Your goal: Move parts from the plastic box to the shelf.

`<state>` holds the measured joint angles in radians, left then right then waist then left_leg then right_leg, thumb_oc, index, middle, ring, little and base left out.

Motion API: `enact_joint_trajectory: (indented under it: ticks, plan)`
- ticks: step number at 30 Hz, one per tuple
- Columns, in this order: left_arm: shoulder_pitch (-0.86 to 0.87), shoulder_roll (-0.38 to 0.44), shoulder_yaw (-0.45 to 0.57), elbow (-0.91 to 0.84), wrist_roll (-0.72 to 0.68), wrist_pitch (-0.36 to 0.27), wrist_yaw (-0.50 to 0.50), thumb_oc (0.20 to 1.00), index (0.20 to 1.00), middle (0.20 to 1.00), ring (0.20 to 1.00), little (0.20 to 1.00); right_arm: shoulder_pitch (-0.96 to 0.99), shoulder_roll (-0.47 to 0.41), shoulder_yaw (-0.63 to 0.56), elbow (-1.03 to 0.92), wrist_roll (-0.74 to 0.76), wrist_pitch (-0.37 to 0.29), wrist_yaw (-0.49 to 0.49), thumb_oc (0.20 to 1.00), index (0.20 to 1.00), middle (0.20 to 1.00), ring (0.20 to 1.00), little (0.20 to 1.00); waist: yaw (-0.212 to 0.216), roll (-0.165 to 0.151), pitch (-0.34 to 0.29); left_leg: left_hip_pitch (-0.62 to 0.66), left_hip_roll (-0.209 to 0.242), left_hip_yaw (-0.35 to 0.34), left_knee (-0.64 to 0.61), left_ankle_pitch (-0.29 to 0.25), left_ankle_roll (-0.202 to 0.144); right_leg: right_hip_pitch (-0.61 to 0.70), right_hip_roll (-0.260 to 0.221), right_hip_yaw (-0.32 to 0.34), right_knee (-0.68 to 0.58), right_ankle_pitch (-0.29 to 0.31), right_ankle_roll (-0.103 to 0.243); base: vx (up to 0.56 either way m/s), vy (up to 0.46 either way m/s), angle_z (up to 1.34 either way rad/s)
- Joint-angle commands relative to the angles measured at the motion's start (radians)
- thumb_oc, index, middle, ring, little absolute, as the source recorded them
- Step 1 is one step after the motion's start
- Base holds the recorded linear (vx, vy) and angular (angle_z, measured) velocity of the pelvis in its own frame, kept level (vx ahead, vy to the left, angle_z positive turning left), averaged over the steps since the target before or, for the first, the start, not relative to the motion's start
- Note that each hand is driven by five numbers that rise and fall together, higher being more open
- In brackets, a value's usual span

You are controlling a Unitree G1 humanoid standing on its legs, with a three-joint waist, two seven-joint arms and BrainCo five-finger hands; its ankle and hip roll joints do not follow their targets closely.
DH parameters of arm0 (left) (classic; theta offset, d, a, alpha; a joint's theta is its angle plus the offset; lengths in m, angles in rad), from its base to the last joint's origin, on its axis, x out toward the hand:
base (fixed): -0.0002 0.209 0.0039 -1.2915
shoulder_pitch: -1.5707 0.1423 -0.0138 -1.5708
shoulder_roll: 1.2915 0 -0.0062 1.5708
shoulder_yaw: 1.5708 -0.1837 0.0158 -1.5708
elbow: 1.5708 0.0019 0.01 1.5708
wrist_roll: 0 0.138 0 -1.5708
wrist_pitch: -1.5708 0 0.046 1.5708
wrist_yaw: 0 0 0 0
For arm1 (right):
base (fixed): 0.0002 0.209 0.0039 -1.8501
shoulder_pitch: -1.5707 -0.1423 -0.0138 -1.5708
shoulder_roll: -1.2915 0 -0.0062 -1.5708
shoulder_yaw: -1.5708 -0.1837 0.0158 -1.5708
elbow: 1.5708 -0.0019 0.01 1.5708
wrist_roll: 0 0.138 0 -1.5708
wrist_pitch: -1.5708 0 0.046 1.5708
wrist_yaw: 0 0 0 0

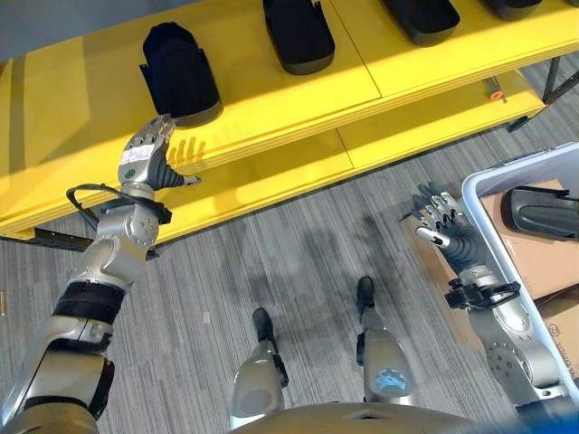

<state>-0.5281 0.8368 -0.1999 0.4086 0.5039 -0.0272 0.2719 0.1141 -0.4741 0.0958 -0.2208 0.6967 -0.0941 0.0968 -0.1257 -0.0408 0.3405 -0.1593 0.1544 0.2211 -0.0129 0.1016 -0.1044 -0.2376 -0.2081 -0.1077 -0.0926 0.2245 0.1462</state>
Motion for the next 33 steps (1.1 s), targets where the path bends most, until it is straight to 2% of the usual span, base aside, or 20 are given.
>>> enact_joint_trajectory:
  ticks: [1, 6, 14, 33]
  plan:
    - [-0.047, 0.101, 0.033, 0.019, 0.012, -0.01, 0.032, 1.0, 1.0, 1.0, 1.0, 1.0, -0.03, -0.01, -0.003, -0.066, 0.043, -0.05, 0.02, 1.0, 1.0, 1.0, 1.0, 1.0, -0.024, -0.062, -0.02, -0.16, 0.074, -0.081, 0.217, -0.093, -0.02, 0.029, -0.036, 0.006, 0.084, -0.159, 0.024, -0.02, 0.036, 0.05]
    - [-0.142, 0.127, -0.031, 0.058, -0.009, -0.01, 0.036, 1.0, 1.0, 1.0, 1.0, 1.0, -0.035, -0.018, 0.012, -0.078, 0.053, -0.057, 0.023, 1.0, 1.0, 1.0, 1.0, 1.0, -0.031, -0.071, -0.01, -0.193, 0.066, -0.08, 0.243, -0.104, -0.015, 0.007, -0.041, 0.02, 0.082, -0.145, 0.026, 0.0, 0.007, 0.01]
    - [-0.25, 0.114, -0.12, 0.111, -0.025, -0.012, 0.042, 1.0, 1.0, 1.0, 1.0, 1.0, -0.044, -0.027, 0.031, -0.091, 0.065, -0.069, 0.029, 1.0, 1.0, 1.0, 1.0, 1.0, -0.038, -0.08, 0.0, -0.238, 0.061, -0.082, 0.285, -0.124, -0.007, -0.022, -0.044, 0.032, 0.081, -0.135, 0.028, 0.0, 0.019, -0.03]
    - [-0.326, 0.086, -0.171, 0.163, -0.046, -0.011, 0.029, 1.0, 1.0, 1.0, 1.0, 1.0, 0.003, -0.046, 0.009, -0.121, 0.089, -0.082, 0.048, 1.0, 1.0, 1.0, 1.0, 1.0, -0.056, -0.09, 0.014, -0.291, 0.062, -0.089, 0.341, -0.152, -0.003, -0.058, -0.044, 0.051, 0.096, -0.131, 0.026, 0.0, 0.003, -0.02]
